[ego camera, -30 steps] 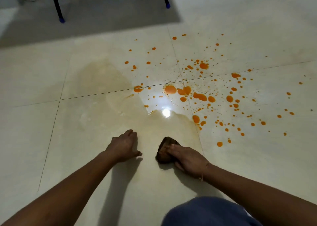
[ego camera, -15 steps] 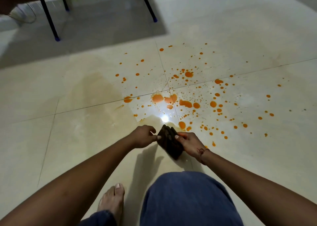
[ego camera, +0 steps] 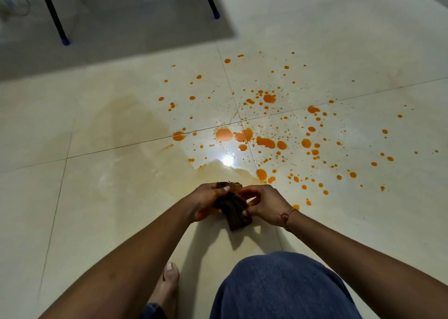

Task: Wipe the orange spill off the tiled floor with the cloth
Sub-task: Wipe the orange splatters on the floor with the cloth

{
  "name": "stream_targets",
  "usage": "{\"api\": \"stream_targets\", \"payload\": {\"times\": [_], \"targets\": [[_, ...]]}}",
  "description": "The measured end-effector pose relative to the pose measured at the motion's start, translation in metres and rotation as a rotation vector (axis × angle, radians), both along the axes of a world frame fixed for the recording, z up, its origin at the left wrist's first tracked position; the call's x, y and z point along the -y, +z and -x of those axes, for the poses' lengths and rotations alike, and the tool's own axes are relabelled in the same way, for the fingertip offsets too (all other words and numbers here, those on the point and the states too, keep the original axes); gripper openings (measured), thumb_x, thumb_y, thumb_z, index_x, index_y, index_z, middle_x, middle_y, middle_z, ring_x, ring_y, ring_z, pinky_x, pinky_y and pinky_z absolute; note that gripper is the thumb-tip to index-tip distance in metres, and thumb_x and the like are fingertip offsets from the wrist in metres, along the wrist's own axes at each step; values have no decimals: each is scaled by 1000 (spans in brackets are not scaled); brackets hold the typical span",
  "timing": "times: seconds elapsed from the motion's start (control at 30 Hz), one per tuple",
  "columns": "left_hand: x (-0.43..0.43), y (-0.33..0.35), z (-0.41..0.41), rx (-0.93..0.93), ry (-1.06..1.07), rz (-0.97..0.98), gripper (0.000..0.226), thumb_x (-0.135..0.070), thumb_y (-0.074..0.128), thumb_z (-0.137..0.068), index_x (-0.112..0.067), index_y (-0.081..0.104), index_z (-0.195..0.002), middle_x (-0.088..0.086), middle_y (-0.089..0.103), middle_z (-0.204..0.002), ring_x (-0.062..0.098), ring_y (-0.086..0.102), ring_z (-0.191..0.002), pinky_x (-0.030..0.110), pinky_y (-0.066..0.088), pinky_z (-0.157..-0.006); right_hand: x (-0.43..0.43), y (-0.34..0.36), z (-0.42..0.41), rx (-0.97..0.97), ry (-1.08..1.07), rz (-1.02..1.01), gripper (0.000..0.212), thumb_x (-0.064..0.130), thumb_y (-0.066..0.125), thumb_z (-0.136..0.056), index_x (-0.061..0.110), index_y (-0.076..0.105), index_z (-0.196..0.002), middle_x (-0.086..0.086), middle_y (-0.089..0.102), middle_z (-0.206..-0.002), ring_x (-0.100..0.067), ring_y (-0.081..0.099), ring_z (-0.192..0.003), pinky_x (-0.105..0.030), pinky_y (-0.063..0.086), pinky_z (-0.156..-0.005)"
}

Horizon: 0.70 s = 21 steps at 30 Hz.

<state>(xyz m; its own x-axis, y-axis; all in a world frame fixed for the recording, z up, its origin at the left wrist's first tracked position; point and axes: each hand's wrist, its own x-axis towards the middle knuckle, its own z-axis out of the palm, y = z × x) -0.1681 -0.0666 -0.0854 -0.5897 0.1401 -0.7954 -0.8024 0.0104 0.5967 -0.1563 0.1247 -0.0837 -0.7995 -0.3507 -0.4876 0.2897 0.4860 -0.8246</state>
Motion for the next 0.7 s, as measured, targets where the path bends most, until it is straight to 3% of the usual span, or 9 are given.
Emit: {"api": "stream_targets", "payload": {"times": [0.07, 0.17, 0.23, 0.37, 0.47, 0.57, 0.7], "targets": [[8, -3, -2, 36, 70, -20, 19, -19, 53, -98, -16, 66, -111, 9, 69, -111, 21, 62, -102, 34, 51, -79, 5, -2, 1, -54, -87, -104, 42, -1, 70, -80, 16, 66, -119, 4, 67, -102, -13, 66, -93, -15, 52, -72], [19, 1, -4, 70, 111, 45, 15, -21, 51, -100, -15, 62, -108, 6, 67, -98, 18, 62, -86, 31, 51, -67, 6, -6, 5, -101, -377, -185, 30, 8, 62, -88, 13, 62, -118, -1, 64, -102, -16, 59, -93, -21, 45, -74], [27, 5, -10, 78, 35, 148, 18, -16, 53, -98, -12, 59, -115, 9, 66, -102, 19, 61, -84, 30, 50, -61, 6, -10, 4, -33, -475, -128, 35, 16, 59, -92, 12, 54, -127, -5, 63, -113, -17, 56, -96, -23, 44, -76], [37, 2, -20, 70, -123, 307, 28, -11, 67, -87, -7, 60, -114, 14, 65, -109, 20, 62, -85, 30, 52, -62, 13, -19, -17, 20, -334, -136, 64, 16, 73, -84, 14, 40, -139, -3, 56, -116, -22, 56, -109, -26, 44, -86], [40, -8, -19, -94, -390, 609, 40, -29, 81, -75, -12, 63, -106, 8, 67, -103, 22, 63, -89, 31, 55, -71, 16, -25, -21, -17, -395, -170, 55, 8, 68, -84, 11, 48, -135, -8, 62, -119, -27, 58, -111, -27, 45, -86], [39, -8, -14, -293, -527, 901, 49, -39, 82, -70, -18, 61, -109, 3, 66, -111, 20, 60, -94, 31, 51, -80, 19, -10, -4, -72, -359, -86, 35, 4, 60, -86, 13, 63, -120, 0, 66, -104, -22, 61, -106, -25, 49, -85], [31, 13, 2, -518, -317, 699, 82, -27, 89, -64, -19, 48, -136, 2, 56, -132, 16, 52, -109, 28, 42, -85, 23, 42, 24, -187, -254, 91, 31, -3, 55, -87, 12, 68, -110, 5, 67, -96, -7, 61, -93, -10, 48, -74]]}}
